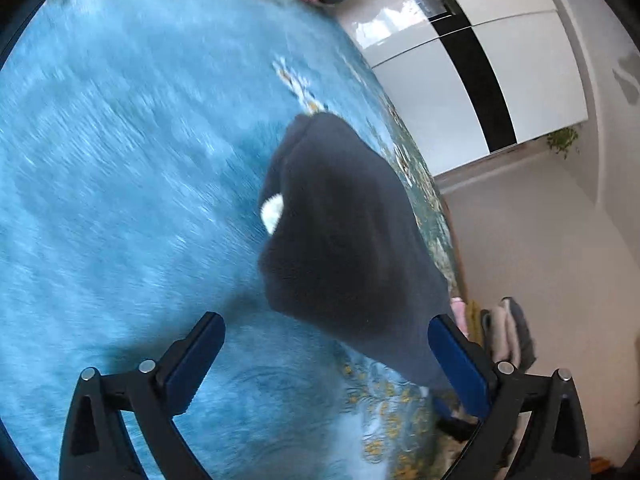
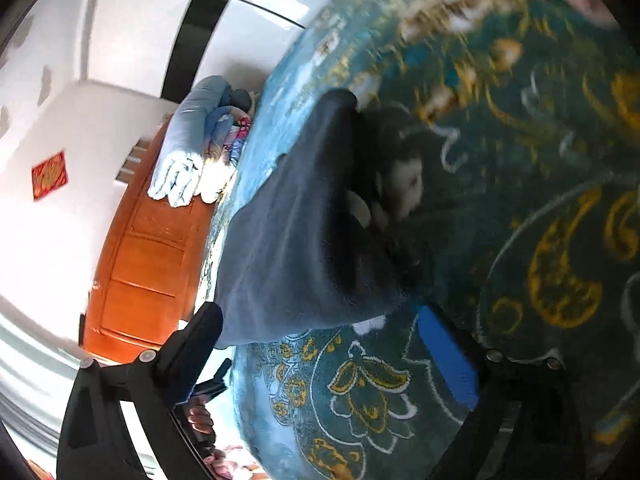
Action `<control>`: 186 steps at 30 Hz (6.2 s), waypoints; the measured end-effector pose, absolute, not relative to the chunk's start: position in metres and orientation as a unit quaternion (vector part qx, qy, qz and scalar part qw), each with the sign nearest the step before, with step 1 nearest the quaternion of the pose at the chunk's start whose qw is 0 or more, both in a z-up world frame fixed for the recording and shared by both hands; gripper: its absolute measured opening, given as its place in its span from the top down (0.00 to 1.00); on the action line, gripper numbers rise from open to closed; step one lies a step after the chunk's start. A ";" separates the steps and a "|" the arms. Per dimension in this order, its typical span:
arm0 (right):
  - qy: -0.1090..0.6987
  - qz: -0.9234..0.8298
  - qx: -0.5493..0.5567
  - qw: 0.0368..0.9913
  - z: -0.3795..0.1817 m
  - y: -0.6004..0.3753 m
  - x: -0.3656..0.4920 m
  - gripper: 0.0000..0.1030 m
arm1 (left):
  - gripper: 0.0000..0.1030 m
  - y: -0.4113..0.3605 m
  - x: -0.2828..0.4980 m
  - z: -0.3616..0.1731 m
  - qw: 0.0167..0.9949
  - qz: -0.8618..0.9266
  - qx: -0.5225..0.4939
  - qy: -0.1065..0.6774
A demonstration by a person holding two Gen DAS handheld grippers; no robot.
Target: Fold clothes
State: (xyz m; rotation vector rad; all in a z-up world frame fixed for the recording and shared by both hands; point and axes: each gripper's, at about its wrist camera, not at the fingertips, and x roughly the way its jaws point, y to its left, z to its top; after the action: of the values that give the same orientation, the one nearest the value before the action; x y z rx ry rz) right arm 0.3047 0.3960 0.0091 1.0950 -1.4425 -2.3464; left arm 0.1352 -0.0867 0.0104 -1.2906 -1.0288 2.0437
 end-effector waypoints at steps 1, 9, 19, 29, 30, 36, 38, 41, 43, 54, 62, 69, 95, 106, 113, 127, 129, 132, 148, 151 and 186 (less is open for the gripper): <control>-0.489 -0.785 0.372 0.086 0.006 0.395 0.301 0.04 | 0.00 -0.083 0.131 0.010 0.259 0.749 -0.476 -0.381; -0.498 -0.785 0.358 0.088 0.002 0.388 0.256 0.02 | 0.00 -0.059 0.099 0.007 0.284 0.735 -0.470 -0.398; -0.487 -0.792 0.346 0.128 0.002 0.393 0.219 0.05 | 0.03 -0.059 0.062 -0.001 0.319 0.710 -0.468 -0.418; -0.466 -0.787 0.369 0.168 -0.005 0.396 0.202 0.21 | 0.06 -0.050 0.041 0.004 0.341 0.717 -0.487 -0.365; -0.463 -0.787 0.372 0.167 -0.006 0.396 0.196 0.22 | 0.06 -0.050 0.037 0.002 0.339 0.716 -0.486 -0.369; -0.476 -0.778 0.388 0.135 -0.011 0.399 0.183 0.45 | 0.37 -0.049 0.038 0.004 0.307 0.732 -0.494 -0.356; -0.476 -0.776 0.395 0.124 -0.010 0.399 0.185 0.51 | 0.46 -0.051 0.039 0.002 0.294 0.729 -0.502 -0.362; -0.475 -0.778 0.394 0.118 0.002 0.397 0.186 0.56 | 0.59 -0.050 0.046 0.011 0.284 0.735 -0.500 -0.359; -0.472 -0.781 0.391 0.116 0.012 0.395 0.186 0.60 | 0.64 -0.048 0.051 0.019 0.278 0.743 -0.498 -0.351; -0.445 -0.809 0.358 0.137 0.092 0.410 0.215 0.63 | 0.67 -0.022 0.091 0.105 0.310 0.775 -0.469 -0.290; -0.417 -0.845 0.298 0.154 0.178 0.457 0.253 0.63 | 0.67 0.041 0.109 0.200 0.360 0.791 -0.428 -0.249; -0.373 -0.887 0.234 0.138 0.273 0.525 0.296 0.63 | 0.67 0.150 0.113 0.298 0.441 0.791 -0.368 -0.211; -0.405 -0.903 0.141 0.017 0.207 0.876 0.380 0.61 | 0.65 0.454 0.127 0.187 0.585 0.667 -0.382 -0.258; -0.442 -0.886 0.137 -0.005 0.197 0.895 0.405 0.31 | 0.15 0.432 0.123 0.202 0.595 0.673 -0.364 -0.247; -0.473 -0.871 0.110 -0.075 0.206 0.907 0.439 0.28 | 0.11 0.409 0.113 0.216 0.544 0.738 -0.339 -0.210; -0.205 -0.942 0.205 -0.169 0.303 0.776 0.371 0.28 | 0.09 0.490 0.185 0.266 0.576 0.768 -0.276 -0.038; -0.183 -0.942 0.233 -0.156 0.295 0.762 0.348 0.28 | 0.09 0.506 0.192 0.262 0.570 0.774 -0.275 -0.009; -0.162 -0.923 0.286 -0.198 0.262 0.768 0.320 0.28 | 0.09 0.525 0.190 0.246 0.556 0.777 -0.293 0.014; -0.165 -0.924 0.243 -0.245 0.252 0.762 0.329 0.26 | 0.09 0.491 0.192 0.252 0.559 0.776 -0.291 -0.017; -0.167 -0.926 0.215 -0.262 0.264 0.747 0.346 0.26 | 0.07 0.462 0.189 0.253 0.551 0.782 -0.288 -0.036; -0.051 -0.881 0.177 -0.435 0.118 0.544 0.347 0.00 | 0.00 0.414 0.166 0.105 0.498 0.832 -0.242 -0.014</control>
State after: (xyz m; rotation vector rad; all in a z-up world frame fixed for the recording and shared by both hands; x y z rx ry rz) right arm 0.3471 0.5436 0.1175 0.7942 -0.2287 -3.9567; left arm 0.1661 0.4137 0.1048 -0.5867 -0.0350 2.0150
